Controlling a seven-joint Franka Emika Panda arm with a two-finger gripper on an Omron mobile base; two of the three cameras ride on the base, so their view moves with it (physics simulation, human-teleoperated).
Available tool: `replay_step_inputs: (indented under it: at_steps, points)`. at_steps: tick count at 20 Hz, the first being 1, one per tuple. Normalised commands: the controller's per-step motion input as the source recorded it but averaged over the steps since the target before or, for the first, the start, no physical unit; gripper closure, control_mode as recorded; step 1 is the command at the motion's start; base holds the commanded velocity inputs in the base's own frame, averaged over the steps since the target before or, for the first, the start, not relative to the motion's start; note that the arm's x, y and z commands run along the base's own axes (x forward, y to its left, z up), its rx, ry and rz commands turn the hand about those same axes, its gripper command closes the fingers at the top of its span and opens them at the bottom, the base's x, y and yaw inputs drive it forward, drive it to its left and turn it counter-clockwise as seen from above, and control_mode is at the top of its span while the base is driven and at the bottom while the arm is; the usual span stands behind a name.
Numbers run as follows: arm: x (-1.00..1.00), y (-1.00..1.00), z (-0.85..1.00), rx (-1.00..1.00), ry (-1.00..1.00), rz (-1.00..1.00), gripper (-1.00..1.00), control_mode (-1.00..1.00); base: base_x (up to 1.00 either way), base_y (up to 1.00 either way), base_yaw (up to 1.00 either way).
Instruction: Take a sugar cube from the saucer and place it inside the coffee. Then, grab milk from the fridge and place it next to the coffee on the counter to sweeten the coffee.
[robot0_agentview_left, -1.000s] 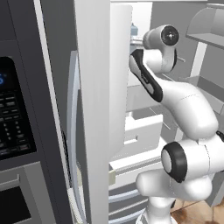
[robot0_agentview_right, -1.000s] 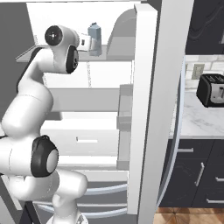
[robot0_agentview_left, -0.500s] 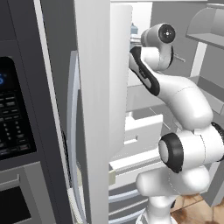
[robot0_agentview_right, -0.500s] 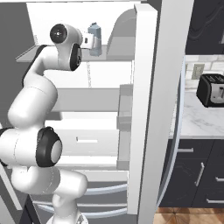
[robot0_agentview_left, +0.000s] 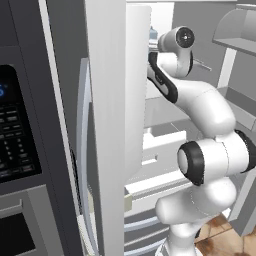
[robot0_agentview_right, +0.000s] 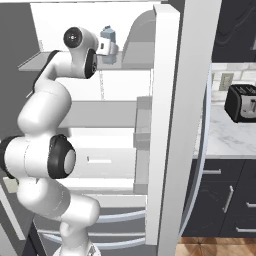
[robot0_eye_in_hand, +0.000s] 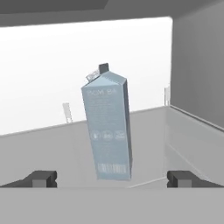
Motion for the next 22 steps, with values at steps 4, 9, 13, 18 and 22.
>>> replay_step_inputs:
  at_steps: [4,9,13,18,22]
  points:
    - [0.28,0.0,-0.09,-0.01,0.0,0.0,-1.0,-1.0,0.0,0.0,0.0]
    - [0.26,0.0,-0.01,-0.01,0.04,0.0,-1.0,-1.0,0.0,0.0,0.0]
    - [0.3,0.0,0.0,0.0,0.09,0.0,-1.0,-1.0,0.0,0.0,0.0]
    - [0.34,0.0,-0.03,0.0,0.07,0.0,-1.0,-1.0,0.0,0.0,0.0]
    - [0.29,0.0,-0.04,-0.03,0.0,0.0,-1.0,-1.0,0.0,0.0,0.0]
